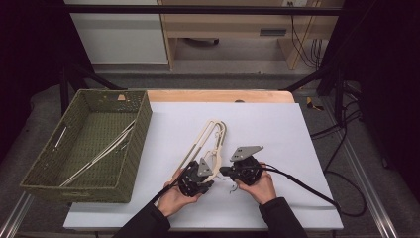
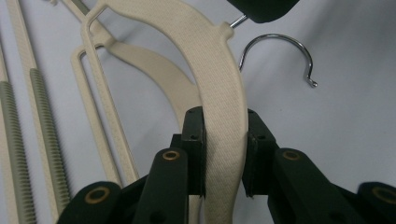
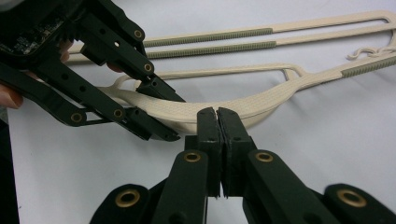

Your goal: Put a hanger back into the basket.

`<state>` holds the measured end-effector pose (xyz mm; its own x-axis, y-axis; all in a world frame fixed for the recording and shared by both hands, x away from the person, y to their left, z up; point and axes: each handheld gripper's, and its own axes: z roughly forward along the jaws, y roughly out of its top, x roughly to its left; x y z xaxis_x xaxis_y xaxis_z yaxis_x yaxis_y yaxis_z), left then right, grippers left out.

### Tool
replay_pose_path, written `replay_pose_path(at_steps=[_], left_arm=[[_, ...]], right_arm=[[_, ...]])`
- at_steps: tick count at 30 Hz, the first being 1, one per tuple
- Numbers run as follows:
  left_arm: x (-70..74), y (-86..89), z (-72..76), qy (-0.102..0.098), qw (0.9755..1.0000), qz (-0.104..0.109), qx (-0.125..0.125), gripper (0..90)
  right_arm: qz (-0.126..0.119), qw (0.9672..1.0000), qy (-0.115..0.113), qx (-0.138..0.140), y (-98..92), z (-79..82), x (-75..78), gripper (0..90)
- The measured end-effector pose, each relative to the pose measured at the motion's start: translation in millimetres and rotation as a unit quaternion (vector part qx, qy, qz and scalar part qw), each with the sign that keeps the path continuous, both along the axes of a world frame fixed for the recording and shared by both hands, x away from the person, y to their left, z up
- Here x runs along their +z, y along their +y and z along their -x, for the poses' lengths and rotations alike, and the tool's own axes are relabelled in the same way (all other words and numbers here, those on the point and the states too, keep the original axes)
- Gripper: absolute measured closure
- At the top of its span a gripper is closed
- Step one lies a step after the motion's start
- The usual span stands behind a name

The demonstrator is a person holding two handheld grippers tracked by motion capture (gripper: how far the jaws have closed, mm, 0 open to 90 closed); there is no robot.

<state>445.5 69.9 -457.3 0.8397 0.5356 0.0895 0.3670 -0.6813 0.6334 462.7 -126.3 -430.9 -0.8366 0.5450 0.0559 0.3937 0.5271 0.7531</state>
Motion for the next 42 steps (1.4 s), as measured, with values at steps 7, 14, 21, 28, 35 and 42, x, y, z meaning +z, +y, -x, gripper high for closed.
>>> replay_pose_path(at_steps=[7, 14, 21, 28, 35, 42], left_arm=[[3.5, 1.0, 2.8, -0.001, 1.0, 0.008, 0.005, 75.1], [13.1, 9.7, 5.1, 0.003, 0.9996, 0.023, 0.019, 75.6], [25.6, 22.9, 6.1, 0.004, 0.9984, 0.043, 0.037, 76.6], [36.5, 39.4, 9.0, -0.005, 0.9967, 0.052, 0.061, 78.1], [47.3, 56.8, 8.5, -0.02, 0.9931, 0.062, 0.097, 80.4], [54.8, 72.2, 4.9, -0.038, 0.9879, 0.066, 0.135, 83.3]], right_arm=[[-0.015, 0.9998, -0.008, 0.005, -2.7, 1.6, 4.7, 84.2], [-0.102, 0.993, -0.056, -0.021, -31.1, 11.8, 39.0, 66.9], [-0.135, 0.9834, -0.073, -0.097, -73.1, 13.1, 38.7, 47.1], [-0.154, 0.975, -0.068, -0.145, -95.9, 13.5, 25.0, 25.9], [-0.156, 0.9733, -0.055, -0.159, -104.8, 14.5, 16.8, 19.8], [-0.158, 0.9718, -0.055, -0.166, -110.2, 15.7, 14.1, 18.6]])
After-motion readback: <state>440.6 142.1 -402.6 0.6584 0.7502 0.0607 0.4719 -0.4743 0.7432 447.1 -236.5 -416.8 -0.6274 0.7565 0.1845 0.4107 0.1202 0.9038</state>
